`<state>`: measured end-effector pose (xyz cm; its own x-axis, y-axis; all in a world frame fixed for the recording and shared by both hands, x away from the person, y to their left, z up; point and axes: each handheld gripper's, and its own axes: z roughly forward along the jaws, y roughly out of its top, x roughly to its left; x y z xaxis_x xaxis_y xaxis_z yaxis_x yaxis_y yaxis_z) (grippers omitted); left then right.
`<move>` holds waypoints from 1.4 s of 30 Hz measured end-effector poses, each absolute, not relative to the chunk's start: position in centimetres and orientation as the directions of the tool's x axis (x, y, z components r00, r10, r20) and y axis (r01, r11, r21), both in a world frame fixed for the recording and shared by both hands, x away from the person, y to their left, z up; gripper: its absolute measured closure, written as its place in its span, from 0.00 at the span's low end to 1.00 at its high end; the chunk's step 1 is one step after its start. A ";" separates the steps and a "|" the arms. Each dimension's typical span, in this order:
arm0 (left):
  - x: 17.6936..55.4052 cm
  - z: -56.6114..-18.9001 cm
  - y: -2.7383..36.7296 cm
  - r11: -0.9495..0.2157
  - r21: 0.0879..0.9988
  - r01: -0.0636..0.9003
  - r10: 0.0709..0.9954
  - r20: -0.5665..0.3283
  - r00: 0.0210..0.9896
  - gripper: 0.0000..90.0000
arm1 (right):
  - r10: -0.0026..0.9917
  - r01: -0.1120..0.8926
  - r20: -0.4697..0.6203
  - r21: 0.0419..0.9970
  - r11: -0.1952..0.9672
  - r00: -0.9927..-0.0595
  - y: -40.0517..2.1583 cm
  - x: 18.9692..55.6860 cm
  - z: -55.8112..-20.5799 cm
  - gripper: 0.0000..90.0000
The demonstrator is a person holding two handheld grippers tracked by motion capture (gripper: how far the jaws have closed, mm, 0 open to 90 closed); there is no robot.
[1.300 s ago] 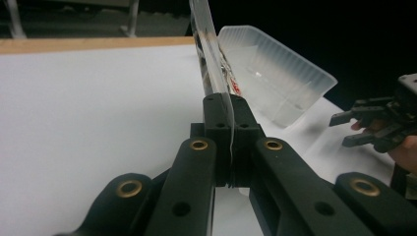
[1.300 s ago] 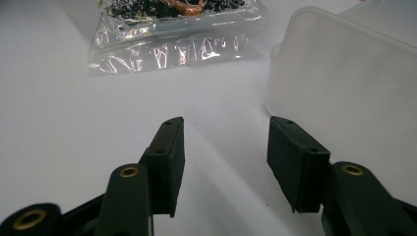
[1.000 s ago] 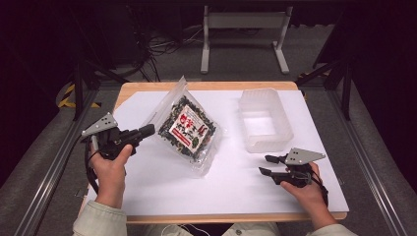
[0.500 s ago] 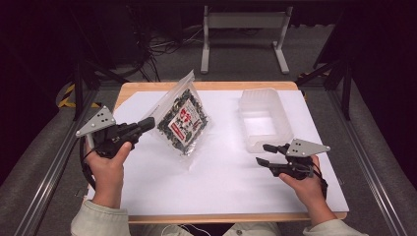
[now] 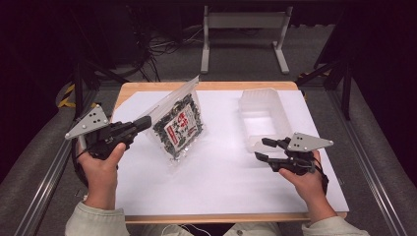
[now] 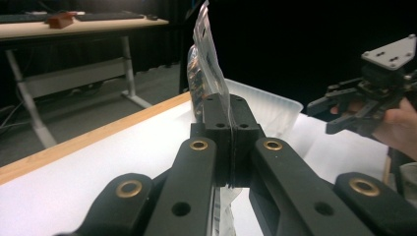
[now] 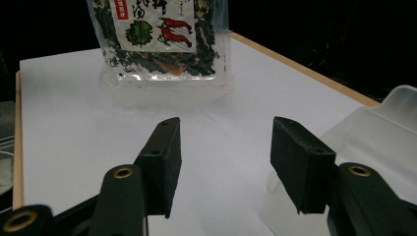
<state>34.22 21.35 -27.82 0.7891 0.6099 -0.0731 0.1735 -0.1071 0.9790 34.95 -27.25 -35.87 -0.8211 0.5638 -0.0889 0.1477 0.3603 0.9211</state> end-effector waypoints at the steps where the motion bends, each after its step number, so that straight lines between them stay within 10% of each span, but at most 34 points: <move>1: 34.1 -27.7 21.3 -0.106 0.979 0.173 0.604 -0.075 0.794 1.00 | 0.560 0.148 -0.086 0.921 0.360 -0.824 -27.1 35.0 -35.7 0.50; 42: 33.2 -28.2 19.0 -0.111 0.988 0.105 0.468 -0.042 0.883 1.00 | 0.411 0.086 -0.084 0.922 0.378 -0.908 -16.8 40.2 -30.0 0.26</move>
<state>33.19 18.96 -28.17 0.8829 0.4678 -0.0417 0.1054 -0.1109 0.9882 40.21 -16.82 -30.01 -0.9077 0.4112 -0.0836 0.0864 0.3780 0.9218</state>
